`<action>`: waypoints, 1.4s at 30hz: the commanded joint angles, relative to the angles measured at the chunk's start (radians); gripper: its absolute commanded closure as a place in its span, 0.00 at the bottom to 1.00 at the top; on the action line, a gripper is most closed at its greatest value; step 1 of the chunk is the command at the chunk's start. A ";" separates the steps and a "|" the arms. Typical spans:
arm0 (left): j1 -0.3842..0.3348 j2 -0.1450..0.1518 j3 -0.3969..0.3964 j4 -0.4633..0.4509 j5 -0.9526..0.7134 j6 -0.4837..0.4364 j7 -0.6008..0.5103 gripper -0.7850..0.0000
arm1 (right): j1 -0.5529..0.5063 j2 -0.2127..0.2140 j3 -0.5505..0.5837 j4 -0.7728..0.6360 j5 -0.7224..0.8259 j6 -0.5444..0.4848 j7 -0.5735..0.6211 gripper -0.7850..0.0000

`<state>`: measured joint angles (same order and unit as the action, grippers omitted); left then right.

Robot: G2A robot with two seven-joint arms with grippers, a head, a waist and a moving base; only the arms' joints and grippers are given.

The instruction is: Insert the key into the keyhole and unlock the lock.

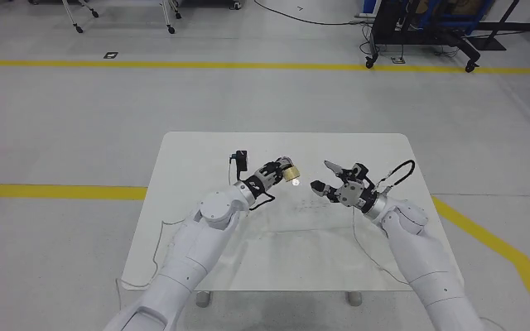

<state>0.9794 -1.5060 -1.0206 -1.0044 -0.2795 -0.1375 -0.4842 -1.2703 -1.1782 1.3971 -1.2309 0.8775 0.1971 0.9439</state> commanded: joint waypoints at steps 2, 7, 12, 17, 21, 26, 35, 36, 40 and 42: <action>-0.014 -0.005 0.033 0.016 0.047 0.072 0.001 1.00 | -0.054 0.016 0.078 -0.061 -0.022 -0.024 -0.042 0.00; -0.057 -0.025 0.116 0.067 0.131 0.193 0.025 1.00 | -0.171 0.037 0.195 -0.217 -0.077 -0.042 -0.135 0.00; -0.091 -0.046 0.179 0.117 0.218 0.265 0.103 1.00 | -0.230 0.043 0.239 -0.297 -0.089 -0.045 -0.172 0.00; -0.111 -0.065 0.199 0.176 0.200 0.310 0.099 0.94 | -0.230 0.043 0.239 -0.297 -0.089 -0.045 -0.172 0.00; -0.103 -0.079 0.212 0.204 0.167 0.335 0.077 0.00 | -0.230 0.043 0.239 -0.297 -0.089 -0.045 -0.172 0.00; -0.072 -0.077 0.164 0.145 0.089 0.336 0.084 0.00 | -0.230 0.043 0.239 -0.297 -0.089 -0.045 -0.172 0.00; 0.066 -0.010 0.008 -0.308 0.216 0.382 0.174 0.00 | -0.230 0.043 0.239 -0.297 -0.089 -0.045 -0.172 0.00; 0.088 0.000 -0.011 -0.390 0.268 0.398 0.187 0.00 | -0.230 0.043 0.239 -0.297 -0.089 -0.045 -0.172 0.00; 0.134 0.024 -0.057 -0.592 0.419 0.428 0.201 0.00 | -0.230 0.043 0.239 -0.297 -0.089 -0.045 -0.172 0.00; 0.146 0.034 -0.079 -0.677 0.488 0.439 0.201 0.00 | -0.230 0.043 0.239 -0.297 -0.089 -0.045 -0.172 0.00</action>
<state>1.1212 -1.4761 -1.0895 -1.6289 0.1665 0.2971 -0.2828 -1.5005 -1.1353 1.6362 -1.5275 0.7884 0.1522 0.7724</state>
